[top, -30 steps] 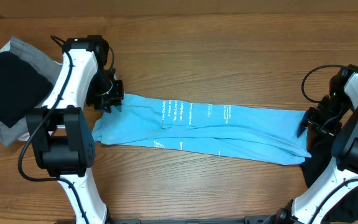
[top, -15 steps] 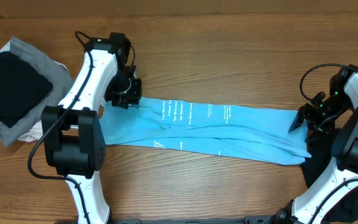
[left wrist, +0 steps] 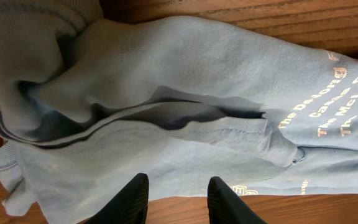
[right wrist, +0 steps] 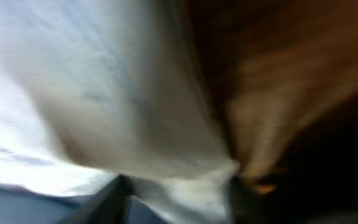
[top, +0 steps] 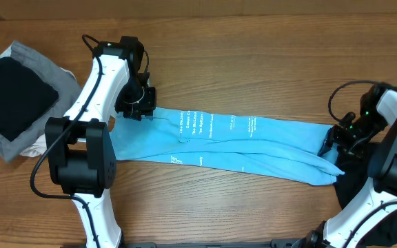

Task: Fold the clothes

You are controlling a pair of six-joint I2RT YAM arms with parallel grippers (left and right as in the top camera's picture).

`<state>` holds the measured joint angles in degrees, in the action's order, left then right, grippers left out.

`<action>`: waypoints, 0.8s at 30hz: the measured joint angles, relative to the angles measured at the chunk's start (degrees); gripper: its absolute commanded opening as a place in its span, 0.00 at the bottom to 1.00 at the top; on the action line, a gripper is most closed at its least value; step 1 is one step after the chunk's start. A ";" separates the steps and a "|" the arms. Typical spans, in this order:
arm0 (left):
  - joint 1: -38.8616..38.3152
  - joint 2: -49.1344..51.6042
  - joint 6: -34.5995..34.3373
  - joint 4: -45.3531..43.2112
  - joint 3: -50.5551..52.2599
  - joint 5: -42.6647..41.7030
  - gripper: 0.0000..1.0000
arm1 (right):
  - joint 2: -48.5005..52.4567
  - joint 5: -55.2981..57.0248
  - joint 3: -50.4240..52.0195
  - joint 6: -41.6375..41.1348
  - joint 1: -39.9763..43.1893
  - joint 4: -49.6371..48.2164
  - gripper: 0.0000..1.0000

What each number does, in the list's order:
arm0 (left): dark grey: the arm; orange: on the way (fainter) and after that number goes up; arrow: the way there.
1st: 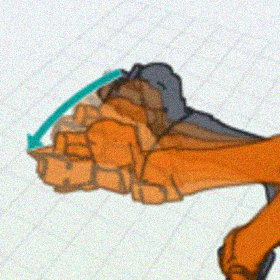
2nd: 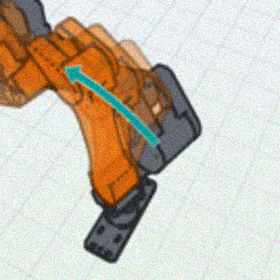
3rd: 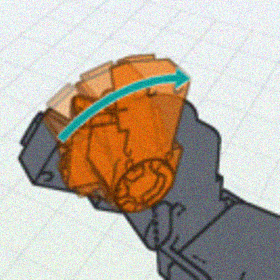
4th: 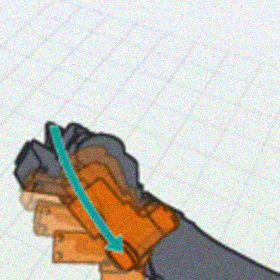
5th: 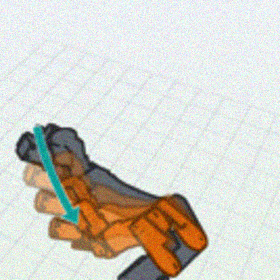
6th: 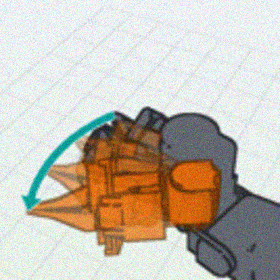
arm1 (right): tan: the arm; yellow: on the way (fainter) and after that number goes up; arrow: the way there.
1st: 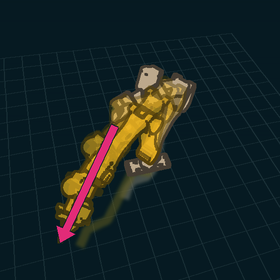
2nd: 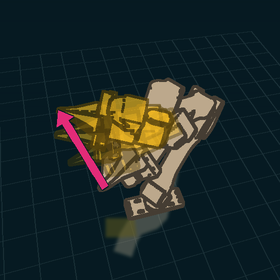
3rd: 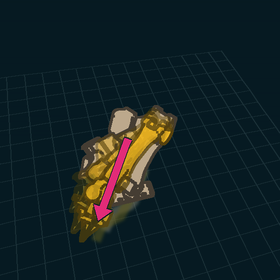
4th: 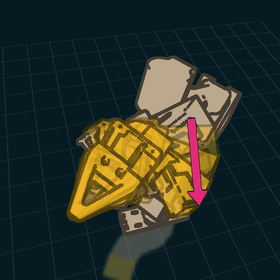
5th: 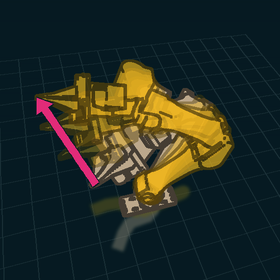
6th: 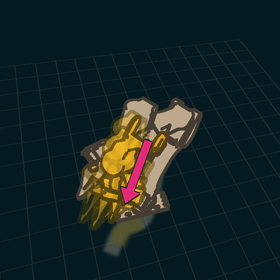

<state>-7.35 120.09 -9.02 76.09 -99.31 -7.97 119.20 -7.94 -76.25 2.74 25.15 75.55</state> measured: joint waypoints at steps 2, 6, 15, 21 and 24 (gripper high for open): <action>0.00 0.00 0.00 0.11 0.00 0.00 0.34 | -0.79 0.04 1.33 0.09 0.28 -0.92 0.17; 0.00 0.00 0.00 0.13 0.02 0.02 0.32 | -0.74 -0.28 1.33 0.24 0.37 -0.98 0.04; 2.08 -0.42 -0.02 0.52 -0.31 -0.26 0.31 | 1.11 -0.94 -11.34 0.26 0.33 2.23 0.04; 7.82 -5.25 -0.70 0.57 -1.53 -0.66 0.33 | 1.20 -2.03 -20.52 0.24 -0.66 6.78 0.04; 8.98 -6.73 -1.29 0.59 -2.08 -1.40 0.33 | 1.20 -2.10 -23.19 0.26 -4.50 7.48 0.04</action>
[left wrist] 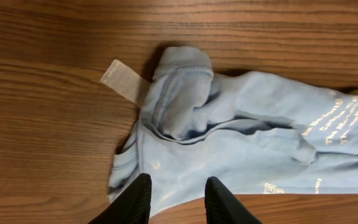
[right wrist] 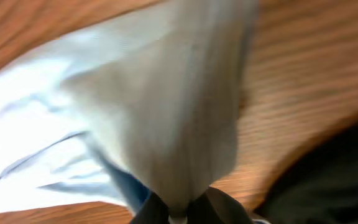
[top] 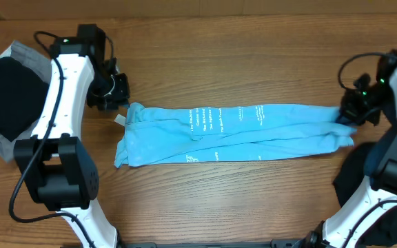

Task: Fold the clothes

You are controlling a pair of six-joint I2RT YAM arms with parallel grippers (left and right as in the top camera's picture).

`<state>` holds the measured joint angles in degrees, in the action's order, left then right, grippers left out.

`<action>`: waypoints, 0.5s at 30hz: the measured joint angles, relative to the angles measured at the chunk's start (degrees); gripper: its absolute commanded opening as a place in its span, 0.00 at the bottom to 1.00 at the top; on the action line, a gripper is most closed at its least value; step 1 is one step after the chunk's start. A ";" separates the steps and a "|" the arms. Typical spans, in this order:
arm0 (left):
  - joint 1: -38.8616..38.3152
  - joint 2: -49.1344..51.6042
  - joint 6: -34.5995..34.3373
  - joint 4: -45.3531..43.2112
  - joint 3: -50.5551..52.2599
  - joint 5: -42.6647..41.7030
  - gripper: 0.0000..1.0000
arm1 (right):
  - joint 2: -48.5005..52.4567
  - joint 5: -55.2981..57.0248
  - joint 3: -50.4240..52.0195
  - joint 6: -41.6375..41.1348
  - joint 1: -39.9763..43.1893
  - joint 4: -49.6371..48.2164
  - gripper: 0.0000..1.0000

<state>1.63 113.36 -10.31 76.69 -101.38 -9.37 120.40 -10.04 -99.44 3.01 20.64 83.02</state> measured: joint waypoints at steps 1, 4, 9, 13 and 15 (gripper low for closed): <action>-0.13 0.00 -0.04 0.00 -0.02 -0.55 0.33 | -0.02 0.02 -0.39 -0.48 -2.64 0.17 0.04; -0.15 0.00 -0.07 0.13 -0.02 -1.51 0.33 | -0.02 0.04 -0.55 -1.73 -8.83 0.13 0.04; -0.13 0.00 -0.04 0.85 -0.02 -1.86 0.33 | -0.02 -0.04 -0.59 -6.01 -22.14 -0.42 0.04; -0.13 0.00 -0.07 0.87 -0.02 -1.86 0.33 | -0.02 0.02 -0.59 -9.27 -29.00 -0.44 0.04; -0.13 0.00 -0.04 0.98 -0.02 -1.88 0.33 | -0.02 0.00 -0.59 -10.49 -32.94 -0.50 0.04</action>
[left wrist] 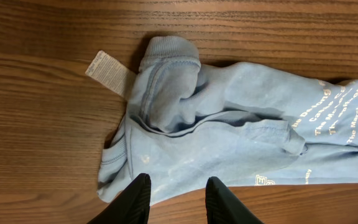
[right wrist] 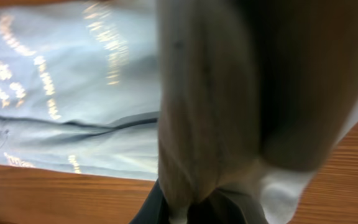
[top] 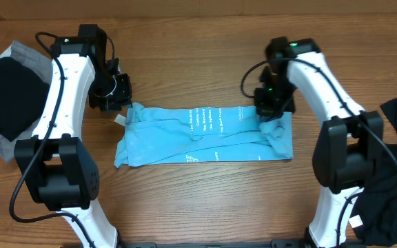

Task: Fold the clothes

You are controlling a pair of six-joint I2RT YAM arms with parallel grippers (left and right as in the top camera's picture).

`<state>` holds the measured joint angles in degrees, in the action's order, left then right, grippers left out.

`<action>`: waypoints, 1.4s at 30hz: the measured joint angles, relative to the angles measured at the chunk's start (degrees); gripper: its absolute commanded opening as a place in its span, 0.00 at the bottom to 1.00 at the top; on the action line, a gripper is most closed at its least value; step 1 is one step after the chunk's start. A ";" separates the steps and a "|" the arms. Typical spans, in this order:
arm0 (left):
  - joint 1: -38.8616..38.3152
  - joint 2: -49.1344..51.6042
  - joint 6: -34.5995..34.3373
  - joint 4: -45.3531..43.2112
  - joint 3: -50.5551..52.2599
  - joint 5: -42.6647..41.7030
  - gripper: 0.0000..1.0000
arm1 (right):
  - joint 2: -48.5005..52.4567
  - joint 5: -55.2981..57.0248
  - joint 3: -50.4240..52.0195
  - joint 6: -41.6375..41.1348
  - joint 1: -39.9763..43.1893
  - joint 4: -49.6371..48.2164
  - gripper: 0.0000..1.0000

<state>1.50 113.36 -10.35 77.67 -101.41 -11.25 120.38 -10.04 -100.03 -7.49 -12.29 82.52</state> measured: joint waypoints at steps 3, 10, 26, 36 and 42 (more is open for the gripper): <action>0.00 0.00 0.00 0.04 0.00 -0.13 0.33 | 0.00 0.00 0.02 -1.62 -3.28 -1.14 0.05; 0.00 0.00 -0.02 0.11 0.00 -0.13 0.33 | 0.00 -0.02 1.53 -3.85 -6.23 -1.92 0.06; 0.00 0.00 0.00 0.13 0.00 -0.13 0.33 | 0.00 -1.18 1.60 -4.50 -6.93 0.24 0.22; 0.00 0.00 0.00 0.11 0.00 -0.13 0.33 | 0.00 -4.15 1.60 -4.50 -6.93 1.16 0.33; 0.00 0.00 0.00 0.11 0.00 -0.13 0.33 | 0.00 -2.75 1.60 -4.50 -6.93 1.44 0.33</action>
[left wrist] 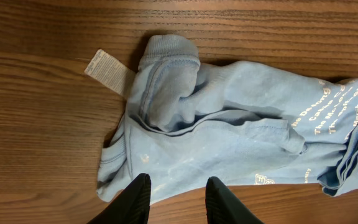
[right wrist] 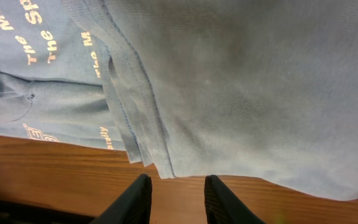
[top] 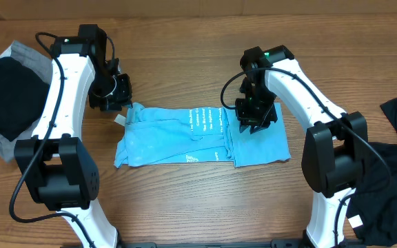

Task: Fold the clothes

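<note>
A light blue garment [top: 185, 134] with white lettering lies flat mid-table. Its right part [top: 260, 141] is doubled over to the left, with the folded edge near the middle. My left gripper [top: 119, 103] stands open just off the garment's bunched left end [left wrist: 166, 81], where a white tag [left wrist: 107, 71] sticks out. In the left wrist view the gripper [left wrist: 176, 202] has nothing between its fingers. My right gripper [top: 253, 122] hovers open over the folded part [right wrist: 260, 81]. In the right wrist view this gripper [right wrist: 176, 202] is empty, with the layered hem [right wrist: 138, 124] under it.
A pile of black and grey clothes [top: 9, 96] sits at the table's left edge. A black garment [top: 391, 172] lies at the right edge, near the base of the right arm. Bare wood lies behind and in front of the blue garment.
My right gripper was shut on the garment's right end above the middle. It is now open, and that end lies flat on the lower layer. The left gripper has not moved.
First the garment lay stretched long and slanted, a gripper at each end. Then it lay straight farther back, my left gripper open beside its left end, my right shut on the right end. That end then hung over the middle and now lies released, halving the length.
</note>
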You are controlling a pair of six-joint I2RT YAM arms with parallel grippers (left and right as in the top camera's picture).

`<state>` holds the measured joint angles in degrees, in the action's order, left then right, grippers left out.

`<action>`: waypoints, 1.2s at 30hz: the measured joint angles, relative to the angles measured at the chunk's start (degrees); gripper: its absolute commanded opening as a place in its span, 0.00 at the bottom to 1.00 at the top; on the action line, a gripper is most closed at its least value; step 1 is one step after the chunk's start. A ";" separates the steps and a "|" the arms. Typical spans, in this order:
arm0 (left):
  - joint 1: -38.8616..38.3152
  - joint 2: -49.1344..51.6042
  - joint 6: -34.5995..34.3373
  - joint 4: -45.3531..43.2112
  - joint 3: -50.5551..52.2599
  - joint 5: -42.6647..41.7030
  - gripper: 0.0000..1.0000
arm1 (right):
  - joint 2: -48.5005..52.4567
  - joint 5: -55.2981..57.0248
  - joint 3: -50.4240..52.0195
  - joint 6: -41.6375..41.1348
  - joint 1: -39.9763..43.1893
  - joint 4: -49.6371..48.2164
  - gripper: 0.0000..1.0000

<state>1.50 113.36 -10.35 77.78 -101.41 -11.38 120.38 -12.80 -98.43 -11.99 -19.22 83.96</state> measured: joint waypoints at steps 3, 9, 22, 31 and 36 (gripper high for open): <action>0.00 0.00 0.00 -0.02 0.00 0.00 0.34 | 0.00 0.35 0.00 0.00 -0.07 -0.92 0.35; 0.00 0.00 0.00 -0.04 0.00 0.00 0.33 | 0.00 1.05 0.20 -0.24 -2.43 -10.12 0.37; 0.00 0.00 -0.02 0.11 0.00 0.00 0.33 | 0.02 5.79 2.54 -5.44 -4.44 -19.91 0.39; 0.00 0.00 0.00 0.17 0.00 0.00 0.33 | 0.13 6.86 6.16 -5.99 -4.44 -24.57 0.08; 0.00 0.00 0.00 0.17 0.00 0.00 0.33 | 0.13 7.72 6.21 -6.12 -4.44 -24.85 0.04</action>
<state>1.50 113.36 -10.35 77.95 -101.41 -11.38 120.51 -5.08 -92.23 -18.11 -23.66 59.11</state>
